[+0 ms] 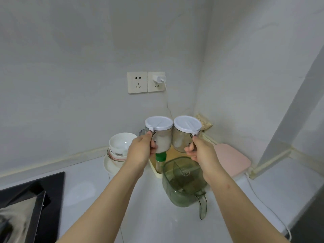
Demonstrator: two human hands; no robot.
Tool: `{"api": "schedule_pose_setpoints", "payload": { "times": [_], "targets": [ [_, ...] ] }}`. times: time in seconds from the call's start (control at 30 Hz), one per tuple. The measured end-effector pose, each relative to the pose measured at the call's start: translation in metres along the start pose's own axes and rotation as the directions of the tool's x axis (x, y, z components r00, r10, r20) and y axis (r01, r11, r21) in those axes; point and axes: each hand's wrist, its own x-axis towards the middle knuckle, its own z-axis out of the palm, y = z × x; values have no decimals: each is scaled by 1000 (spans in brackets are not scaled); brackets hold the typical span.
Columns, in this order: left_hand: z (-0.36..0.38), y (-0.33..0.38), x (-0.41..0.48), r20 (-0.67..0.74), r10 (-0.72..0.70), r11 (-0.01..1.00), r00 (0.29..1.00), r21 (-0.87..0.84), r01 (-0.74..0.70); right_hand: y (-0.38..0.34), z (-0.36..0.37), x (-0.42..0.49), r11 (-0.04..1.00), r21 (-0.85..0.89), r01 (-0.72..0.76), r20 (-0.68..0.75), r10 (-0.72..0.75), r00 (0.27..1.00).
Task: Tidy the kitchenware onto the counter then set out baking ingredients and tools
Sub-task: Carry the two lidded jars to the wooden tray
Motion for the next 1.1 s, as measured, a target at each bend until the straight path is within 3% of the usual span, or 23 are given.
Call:
{"api": "schedule_pose_setpoints", "payload": {
  "times": [0.2, 0.33, 0.67, 0.9, 1.1],
  "targets": [
    [28, 4, 64, 50, -3, 999, 999, 34, 1, -11, 0, 64, 998, -45, 43, 2, -43, 999],
    [51, -5, 99, 8, -38, 998, 999, 48, 38, -2, -5, 109, 994, -99, 44, 18, -42, 999],
    [86, -59, 172, 31, -220, 974, 975, 54, 218, 53, -6, 200, 982, -153, -114, 68, 126, 990],
    [94, -80, 198, 70, -275, 955, 959, 136, 264, 74, 4, 245, 974, -214, -71, 89, 92, 992],
    [90, -99, 209, 102, -349, 922, 932, 214, 322, 102, 13, 261, 968, -207, -141, 147, 173, 974]
  ]
}}
